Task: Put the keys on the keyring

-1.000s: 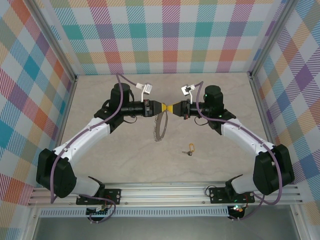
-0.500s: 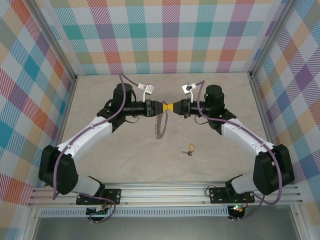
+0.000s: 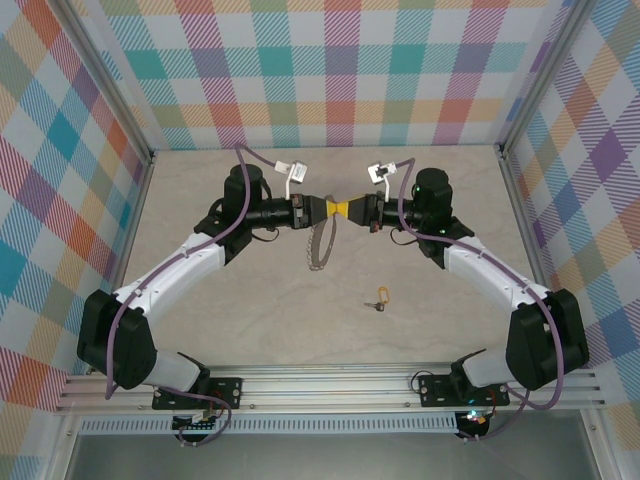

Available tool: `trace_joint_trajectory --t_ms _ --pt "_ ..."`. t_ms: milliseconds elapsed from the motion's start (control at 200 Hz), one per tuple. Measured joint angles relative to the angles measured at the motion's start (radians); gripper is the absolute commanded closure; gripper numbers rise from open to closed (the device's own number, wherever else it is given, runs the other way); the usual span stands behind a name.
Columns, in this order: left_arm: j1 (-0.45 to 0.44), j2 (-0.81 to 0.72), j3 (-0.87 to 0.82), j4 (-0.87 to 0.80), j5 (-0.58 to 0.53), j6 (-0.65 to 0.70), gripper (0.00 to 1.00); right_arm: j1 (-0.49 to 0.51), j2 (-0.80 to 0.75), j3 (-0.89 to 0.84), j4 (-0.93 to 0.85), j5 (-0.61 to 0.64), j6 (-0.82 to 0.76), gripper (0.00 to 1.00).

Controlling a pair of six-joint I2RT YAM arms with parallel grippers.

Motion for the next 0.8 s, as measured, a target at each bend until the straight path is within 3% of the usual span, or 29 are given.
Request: trace_joint_trajectory --t_ms 205,425,570,680,800 --pt "0.000 0.007 0.000 0.023 -0.005 -0.011 1.00 -0.011 0.004 0.000 0.026 -0.018 0.022 1.00" --pt "0.000 0.008 0.000 0.022 -0.012 -0.008 1.00 -0.012 0.009 0.000 0.028 -0.020 0.024 1.00" --pt "-0.015 0.007 0.002 -0.038 -0.072 0.041 0.79 -0.010 0.010 0.002 -0.039 0.011 -0.001 1.00" --pt "-0.042 -0.013 -0.003 -0.108 -0.152 0.086 0.54 0.003 0.019 0.002 -0.113 0.045 -0.028 1.00" --pt "-0.048 -0.072 -0.035 -0.174 -0.245 0.116 0.39 0.009 0.048 -0.005 -0.139 0.064 -0.036 1.00"
